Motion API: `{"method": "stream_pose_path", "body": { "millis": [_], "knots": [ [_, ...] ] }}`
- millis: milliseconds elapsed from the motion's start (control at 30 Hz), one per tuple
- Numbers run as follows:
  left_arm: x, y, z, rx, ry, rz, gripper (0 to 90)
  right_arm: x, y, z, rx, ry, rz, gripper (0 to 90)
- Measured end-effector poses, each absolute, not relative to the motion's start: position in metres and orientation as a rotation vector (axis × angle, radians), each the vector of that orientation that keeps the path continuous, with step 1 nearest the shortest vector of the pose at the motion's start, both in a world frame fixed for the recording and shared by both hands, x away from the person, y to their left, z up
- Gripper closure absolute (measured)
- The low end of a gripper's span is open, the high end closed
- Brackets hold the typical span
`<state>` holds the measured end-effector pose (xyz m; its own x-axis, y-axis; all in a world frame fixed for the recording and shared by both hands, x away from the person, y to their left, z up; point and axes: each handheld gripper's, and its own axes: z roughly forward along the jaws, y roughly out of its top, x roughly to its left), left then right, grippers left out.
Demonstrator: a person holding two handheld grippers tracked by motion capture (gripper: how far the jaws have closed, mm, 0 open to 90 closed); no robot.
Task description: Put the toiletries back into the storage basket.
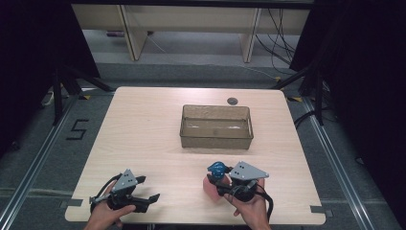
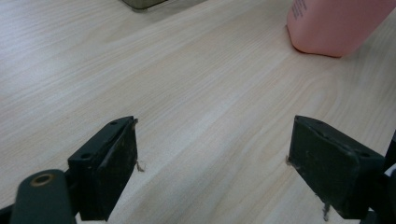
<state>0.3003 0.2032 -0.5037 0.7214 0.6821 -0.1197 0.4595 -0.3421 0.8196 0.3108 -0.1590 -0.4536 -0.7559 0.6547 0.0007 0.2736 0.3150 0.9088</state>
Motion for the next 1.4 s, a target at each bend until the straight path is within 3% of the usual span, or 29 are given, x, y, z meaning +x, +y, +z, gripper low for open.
{"method": "stream_pose_path", "body": {
  "millis": [567,1400],
  "knots": [
    [0.301,0.206,-0.503,2.014,0.883,0.295,15.0,0.310,-0.160,-0.439,0.871,2.195,1.389,53.2],
    [0.305,0.208,-0.505,1.998,0.897,0.284,15.0,0.355,-0.180,-0.391,0.883,2.151,1.399,53.2]
  ]
}}
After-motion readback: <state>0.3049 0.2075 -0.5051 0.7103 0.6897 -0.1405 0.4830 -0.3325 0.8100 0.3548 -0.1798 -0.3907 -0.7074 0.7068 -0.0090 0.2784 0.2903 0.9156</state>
